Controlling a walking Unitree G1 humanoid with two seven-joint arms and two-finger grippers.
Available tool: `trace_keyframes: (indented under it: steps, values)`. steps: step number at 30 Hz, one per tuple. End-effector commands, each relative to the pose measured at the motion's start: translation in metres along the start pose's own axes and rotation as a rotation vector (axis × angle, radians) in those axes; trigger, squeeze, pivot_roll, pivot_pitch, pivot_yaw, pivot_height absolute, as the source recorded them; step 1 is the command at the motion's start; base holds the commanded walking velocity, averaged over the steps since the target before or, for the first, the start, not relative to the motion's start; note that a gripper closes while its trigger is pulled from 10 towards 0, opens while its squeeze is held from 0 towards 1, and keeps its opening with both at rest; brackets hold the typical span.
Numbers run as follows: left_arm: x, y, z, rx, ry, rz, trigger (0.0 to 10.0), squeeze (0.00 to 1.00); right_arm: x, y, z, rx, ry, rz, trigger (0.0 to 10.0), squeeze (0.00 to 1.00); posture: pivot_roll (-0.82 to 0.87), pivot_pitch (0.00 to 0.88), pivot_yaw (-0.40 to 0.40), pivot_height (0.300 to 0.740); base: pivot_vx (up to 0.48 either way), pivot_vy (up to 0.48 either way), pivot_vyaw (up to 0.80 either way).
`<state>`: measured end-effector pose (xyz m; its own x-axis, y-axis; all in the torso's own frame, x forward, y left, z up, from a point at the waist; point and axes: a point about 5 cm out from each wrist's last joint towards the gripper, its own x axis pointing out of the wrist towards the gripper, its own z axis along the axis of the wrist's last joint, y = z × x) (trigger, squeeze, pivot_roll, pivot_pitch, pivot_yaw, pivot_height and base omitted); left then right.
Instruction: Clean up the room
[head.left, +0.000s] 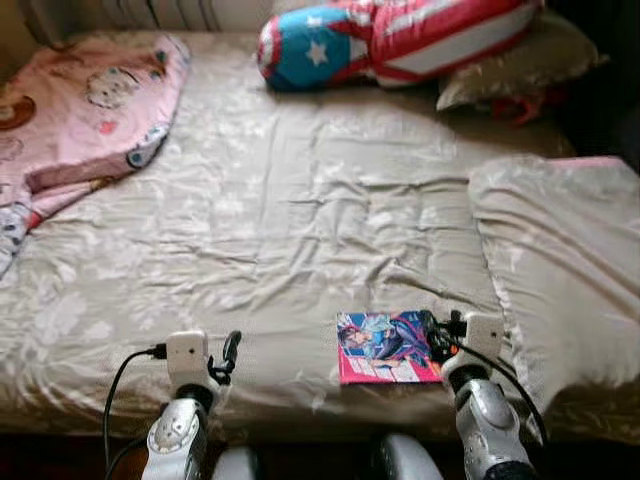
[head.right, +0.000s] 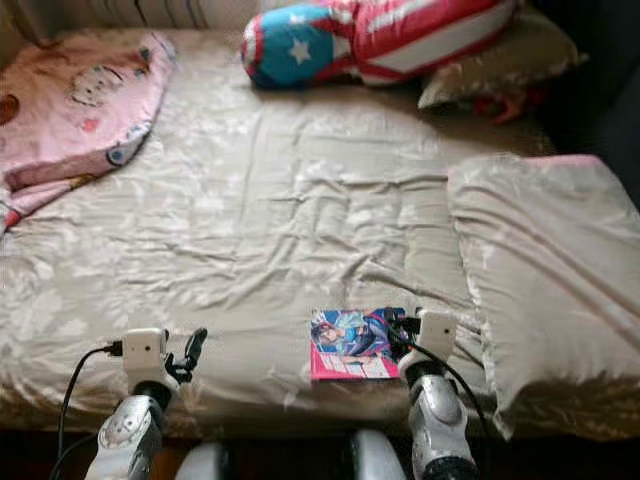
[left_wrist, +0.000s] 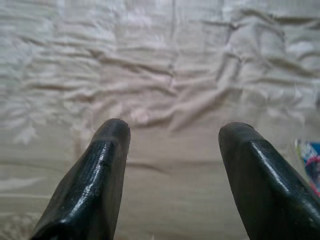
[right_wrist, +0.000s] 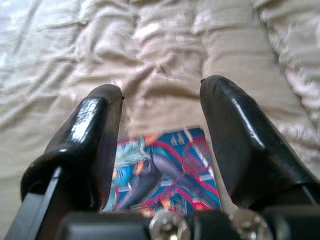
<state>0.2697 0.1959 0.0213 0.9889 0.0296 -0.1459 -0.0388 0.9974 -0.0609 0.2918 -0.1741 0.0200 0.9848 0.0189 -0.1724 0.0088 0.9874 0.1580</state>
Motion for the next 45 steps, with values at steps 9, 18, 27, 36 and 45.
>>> trace_keyframes:
  steps: [9,18,27,36,45]
  values:
    - [-0.006,0.000,-0.010,-0.025,0.018,0.009,10.0,0.00,-0.004,-0.006,-0.001,-0.038,-0.015,-0.025,10.0,0.00,-0.03,0.067,-0.023,0.726,0.000,0.000,0.00]
    - [-0.001,0.000,-0.006,-0.021,0.009,0.001,10.0,0.00,-0.005,-0.008,-0.002,-0.043,-0.015,-0.043,10.0,0.00,-0.04,0.038,-0.014,0.726,0.000,0.000,0.00]
    - [0.003,0.002,0.000,-0.014,-0.013,0.009,10.0,0.00,-0.001,-0.007,0.004,-0.062,-0.028,-0.047,10.0,0.00,-0.04,0.110,-0.022,0.726,0.000,0.000,0.00]
    - [0.002,0.004,0.000,-0.007,-0.017,0.019,10.0,0.00,0.000,0.000,0.001,-0.074,-0.020,-0.036,10.0,0.00,-0.03,0.152,-0.024,0.726,0.000,0.000,0.45]
    - [0.001,0.003,-0.003,-0.007,0.001,0.021,10.0,0.00,-0.002,-0.004,-0.002,-0.054,-0.005,-0.070,10.0,0.00,-0.03,0.173,-0.026,0.726,0.000,0.000,0.36]
